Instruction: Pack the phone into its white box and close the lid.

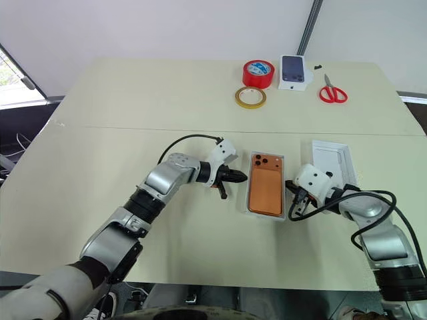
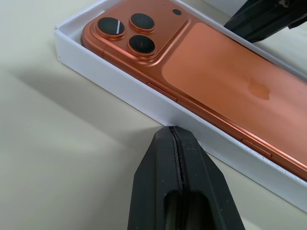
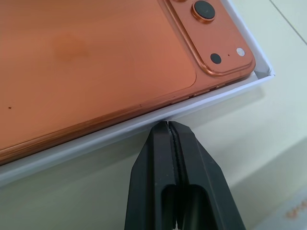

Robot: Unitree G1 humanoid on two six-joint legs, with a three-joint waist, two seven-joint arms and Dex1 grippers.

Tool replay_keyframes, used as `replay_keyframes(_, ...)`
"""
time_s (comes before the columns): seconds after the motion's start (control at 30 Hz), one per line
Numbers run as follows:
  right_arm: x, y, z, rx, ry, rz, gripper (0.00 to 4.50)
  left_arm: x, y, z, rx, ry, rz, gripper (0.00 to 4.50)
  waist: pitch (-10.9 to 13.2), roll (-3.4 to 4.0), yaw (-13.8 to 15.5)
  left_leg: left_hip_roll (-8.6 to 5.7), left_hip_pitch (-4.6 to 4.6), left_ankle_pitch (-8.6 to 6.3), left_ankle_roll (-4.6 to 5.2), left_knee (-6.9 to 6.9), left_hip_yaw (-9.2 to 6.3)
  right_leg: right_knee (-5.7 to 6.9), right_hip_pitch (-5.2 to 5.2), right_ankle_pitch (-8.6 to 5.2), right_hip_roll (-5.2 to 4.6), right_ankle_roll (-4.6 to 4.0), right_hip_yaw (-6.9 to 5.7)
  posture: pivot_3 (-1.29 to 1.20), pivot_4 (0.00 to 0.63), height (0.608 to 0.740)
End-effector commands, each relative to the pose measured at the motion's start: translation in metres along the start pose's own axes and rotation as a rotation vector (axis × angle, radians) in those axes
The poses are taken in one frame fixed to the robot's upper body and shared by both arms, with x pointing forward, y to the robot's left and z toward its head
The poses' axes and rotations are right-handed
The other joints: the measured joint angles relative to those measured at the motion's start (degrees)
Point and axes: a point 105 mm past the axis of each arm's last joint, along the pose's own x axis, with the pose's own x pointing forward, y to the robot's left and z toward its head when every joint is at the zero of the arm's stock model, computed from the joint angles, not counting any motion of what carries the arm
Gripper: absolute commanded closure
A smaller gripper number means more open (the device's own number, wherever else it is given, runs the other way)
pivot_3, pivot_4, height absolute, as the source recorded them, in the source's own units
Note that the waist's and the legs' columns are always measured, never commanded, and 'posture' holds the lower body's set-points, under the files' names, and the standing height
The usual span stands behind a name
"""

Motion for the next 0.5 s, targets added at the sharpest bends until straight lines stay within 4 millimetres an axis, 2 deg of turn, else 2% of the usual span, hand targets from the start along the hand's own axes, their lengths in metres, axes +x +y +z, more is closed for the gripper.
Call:
replay_keyframes(0.03, 0.0, 0.006, 0.026, -0.048, -0.099, 0.035, 4.46, 0.023, -0.034, 0.013, 0.042, -0.035, -0.143, 4.48, 0.0, 0.0, 0.01, 0.0, 0.0, 0.05, -0.09, 0.0, 0.0, 0.0, 0.0, 0.0, 0.0, 0.0, 0.0, 0.0, 0.15, 0.74)
replay_keyframes(0.23, -0.003, 0.002, 0.021, -0.046, -0.083, 0.021, 4.46, 0.026, -0.033, 0.019, 0.045, -0.052, -0.132, 4.48, 0.0, -0.01, -0.07, 0.0, -0.01, 0.13, -0.22, 0.0, 0.0, 0.0, -0.01, 0.0, 0.0, 0.0, 0.0, 0.0, 0.15, 0.74)
replay_keyframes(0.5, -0.006, -0.007, 0.013, -0.077, -0.053, 0.009, 4.46, 0.02, -0.028, 0.014, 0.032, -0.048, -0.117, 4.48, 0.01, -0.01, -0.13, 0.0, -0.01, 0.13, -0.23, 0.0, 0.0, 0.0, -0.02, 0.0, 0.01, 0.0, 0.0, 0.0, 0.15, 0.74)
